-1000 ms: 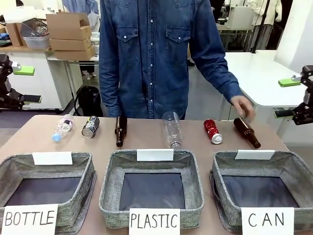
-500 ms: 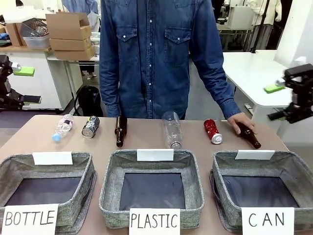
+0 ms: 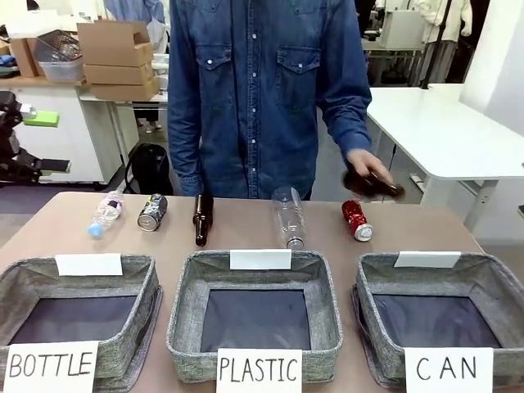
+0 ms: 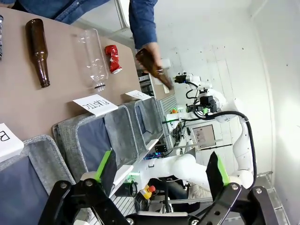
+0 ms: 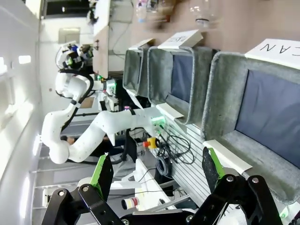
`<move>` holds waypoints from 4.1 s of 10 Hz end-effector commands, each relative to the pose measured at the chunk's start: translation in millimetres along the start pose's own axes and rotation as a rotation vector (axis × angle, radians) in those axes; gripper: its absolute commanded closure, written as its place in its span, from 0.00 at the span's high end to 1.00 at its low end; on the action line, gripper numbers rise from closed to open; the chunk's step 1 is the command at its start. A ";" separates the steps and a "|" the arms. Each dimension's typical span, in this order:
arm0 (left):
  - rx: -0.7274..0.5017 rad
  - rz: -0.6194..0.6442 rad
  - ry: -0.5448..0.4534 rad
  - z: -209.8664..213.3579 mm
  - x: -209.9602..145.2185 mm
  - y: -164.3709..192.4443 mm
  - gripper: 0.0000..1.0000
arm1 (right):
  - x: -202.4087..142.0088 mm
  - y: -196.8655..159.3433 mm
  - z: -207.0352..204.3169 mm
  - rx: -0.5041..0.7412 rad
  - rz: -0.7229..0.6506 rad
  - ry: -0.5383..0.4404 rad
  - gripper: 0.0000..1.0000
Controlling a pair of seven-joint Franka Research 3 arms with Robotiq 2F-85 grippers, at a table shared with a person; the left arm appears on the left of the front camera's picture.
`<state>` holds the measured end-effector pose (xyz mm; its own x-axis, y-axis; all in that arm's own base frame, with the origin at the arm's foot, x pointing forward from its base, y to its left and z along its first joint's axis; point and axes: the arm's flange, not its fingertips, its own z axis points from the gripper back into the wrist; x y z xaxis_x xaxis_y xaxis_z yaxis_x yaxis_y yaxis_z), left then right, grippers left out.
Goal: Sort the can waste into the basket.
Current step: Pick up the can waste from the table and place it in the right Fabric basket.
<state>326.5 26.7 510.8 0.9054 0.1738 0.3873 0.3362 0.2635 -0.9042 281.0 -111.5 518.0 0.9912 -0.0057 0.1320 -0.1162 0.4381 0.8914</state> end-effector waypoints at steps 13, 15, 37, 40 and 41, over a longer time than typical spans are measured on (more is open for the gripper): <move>-0.022 -0.016 -0.009 -1.6 2.5 -0.7 1.00 | 191.3 -26.7 -213.5 -0.669 0.050 -0.251 1.00; -0.022 -0.016 -0.009 -1.6 2.5 -0.7 1.00 | 219.0 -61.9 -251.2 -0.752 0.040 -0.239 1.00; -0.022 -0.016 -0.009 -1.6 2.5 -0.7 1.00 | 274.5 -125.5 -334.7 -1.164 0.085 -0.140 0.39; -0.022 -0.016 -0.009 -1.6 2.5 -0.7 1.00 | 274.2 -132.2 -332.4 -1.170 0.062 -0.119 0.00; -0.022 -0.016 -0.009 -1.6 2.5 -0.7 1.00 | 274.3 -132.4 -331.8 -1.165 0.059 -0.118 0.00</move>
<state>328.1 27.1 510.5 0.9046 0.1756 0.3884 0.3383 0.2584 -0.9049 584.7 121.7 292.9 0.9667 0.0126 0.2556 -0.0083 0.9998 -0.0177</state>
